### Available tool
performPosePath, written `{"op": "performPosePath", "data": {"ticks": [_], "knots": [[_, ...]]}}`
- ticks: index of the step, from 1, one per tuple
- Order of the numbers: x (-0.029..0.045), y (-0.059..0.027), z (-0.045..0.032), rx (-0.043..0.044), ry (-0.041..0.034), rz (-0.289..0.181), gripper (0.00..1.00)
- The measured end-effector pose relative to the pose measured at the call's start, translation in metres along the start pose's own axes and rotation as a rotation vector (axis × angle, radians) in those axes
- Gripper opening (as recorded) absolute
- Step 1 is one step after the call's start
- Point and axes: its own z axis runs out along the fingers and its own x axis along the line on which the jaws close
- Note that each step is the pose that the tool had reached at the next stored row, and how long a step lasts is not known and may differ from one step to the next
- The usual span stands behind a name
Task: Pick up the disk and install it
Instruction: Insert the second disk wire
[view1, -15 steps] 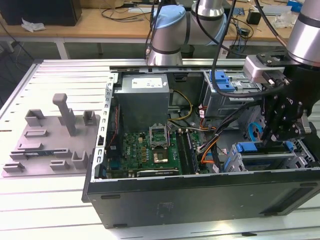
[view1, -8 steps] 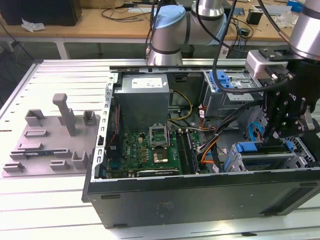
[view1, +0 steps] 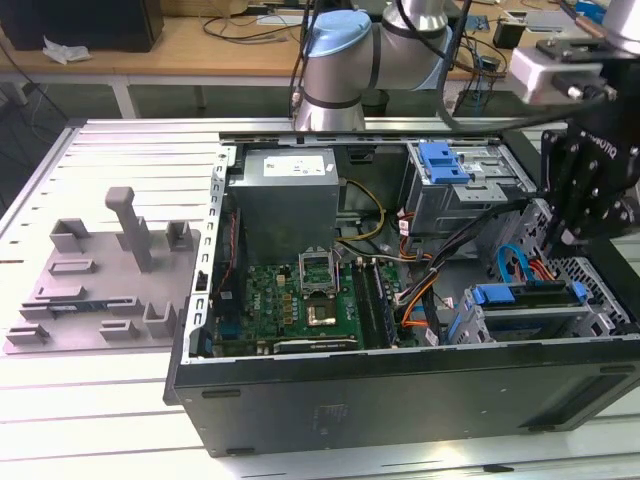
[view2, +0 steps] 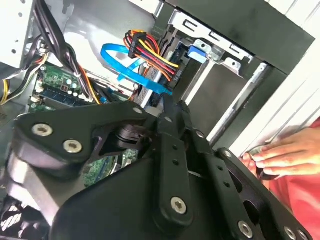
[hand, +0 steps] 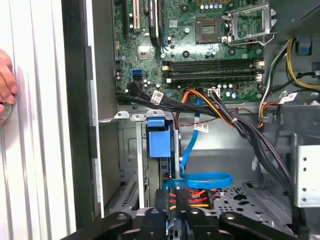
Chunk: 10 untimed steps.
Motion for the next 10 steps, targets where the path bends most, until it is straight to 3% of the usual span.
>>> {"op": "performPosePath", "data": {"ticks": [1,3,10], "knots": [[-0.0008,0.0004,-0.0011,0.0009,0.0007,0.0,0.11],[-0.0015,0.0006,-0.0013,0.0011,0.0048,0.0,0.11],[-0.0021,0.0009,-0.0014,0.0011,0.0052,0.0,0.11]]}}
